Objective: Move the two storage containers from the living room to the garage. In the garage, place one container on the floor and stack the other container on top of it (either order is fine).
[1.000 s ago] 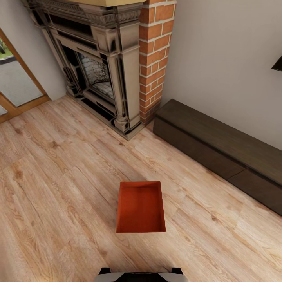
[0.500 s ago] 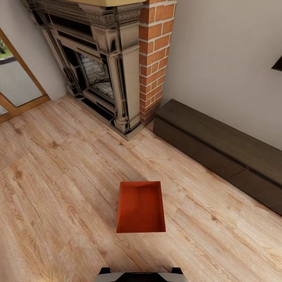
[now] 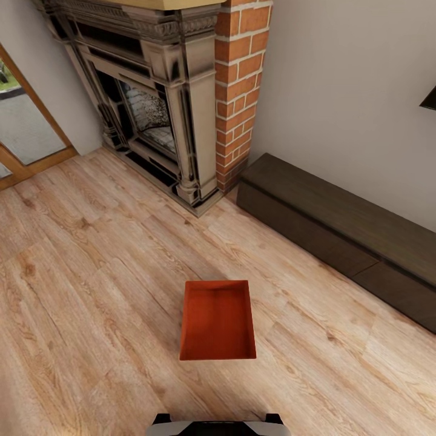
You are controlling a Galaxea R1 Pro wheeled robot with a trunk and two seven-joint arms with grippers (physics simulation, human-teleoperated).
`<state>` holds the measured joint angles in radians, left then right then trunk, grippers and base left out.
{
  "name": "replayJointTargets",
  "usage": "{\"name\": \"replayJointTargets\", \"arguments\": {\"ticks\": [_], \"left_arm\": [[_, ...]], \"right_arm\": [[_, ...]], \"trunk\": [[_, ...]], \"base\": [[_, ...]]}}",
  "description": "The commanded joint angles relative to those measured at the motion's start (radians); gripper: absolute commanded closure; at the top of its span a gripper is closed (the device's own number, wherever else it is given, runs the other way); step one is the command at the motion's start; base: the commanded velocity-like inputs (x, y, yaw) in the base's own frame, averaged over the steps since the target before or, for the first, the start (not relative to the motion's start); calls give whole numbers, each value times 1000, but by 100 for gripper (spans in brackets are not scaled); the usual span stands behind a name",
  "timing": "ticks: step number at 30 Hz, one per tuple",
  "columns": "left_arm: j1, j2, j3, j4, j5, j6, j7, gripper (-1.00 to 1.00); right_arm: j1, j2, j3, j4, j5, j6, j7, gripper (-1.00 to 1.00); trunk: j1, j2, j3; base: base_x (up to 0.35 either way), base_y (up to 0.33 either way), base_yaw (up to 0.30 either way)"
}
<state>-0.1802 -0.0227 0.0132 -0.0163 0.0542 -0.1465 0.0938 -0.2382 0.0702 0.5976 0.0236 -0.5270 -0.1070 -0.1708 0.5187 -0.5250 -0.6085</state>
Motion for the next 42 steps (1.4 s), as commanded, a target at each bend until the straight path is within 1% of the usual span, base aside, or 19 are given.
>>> {"name": "replayJointTargets", "arguments": {"ticks": [1,7,16,19,20,21,35,42], "left_arm": [[0,0,1,1,6,-4,1,-100],[-1,0,1,1,6,-4,1,-100],[-1,0,3,1,8,-4,1,-100],[0,-5,8,0,10,-4,1,-100],[0,-5,6,0,10,-4,1,-100],[0,2,1,0,6,-4,1,-100],[0,2,1,-1,6,-4,1,-100],[-1,2,-2,-14,-2,-5,5,-100]], "right_arm": [[-1,1,8,2,-10,-5,-1,-100],[0,3,8,2,-4,-6,-1,-100],[0,4,8,2,-9,-4,-1,-100],[0,4,9,2,0,-5,0,-100],[0,3,9,2,1,-5,0,-100],[0,1,11,2,2,-5,0,-100],[0,-2,13,1,-2,-7,0,-100],[0,-3,17,-17,4,-7,-2,-100]], "trunk": [[0,-1,-1],[0,-1,-1],[0,-1,-1],[0,-1,-1],[0,-1,-1],[0,-1,-1],[0,-1,-1],[0,-1,-1]], "base": [[0,0,0],[0,0,0],[0,0,0],[0,0,0],[0,0,0],[0,0,0],[0,0,0],[0,0,0]]}}
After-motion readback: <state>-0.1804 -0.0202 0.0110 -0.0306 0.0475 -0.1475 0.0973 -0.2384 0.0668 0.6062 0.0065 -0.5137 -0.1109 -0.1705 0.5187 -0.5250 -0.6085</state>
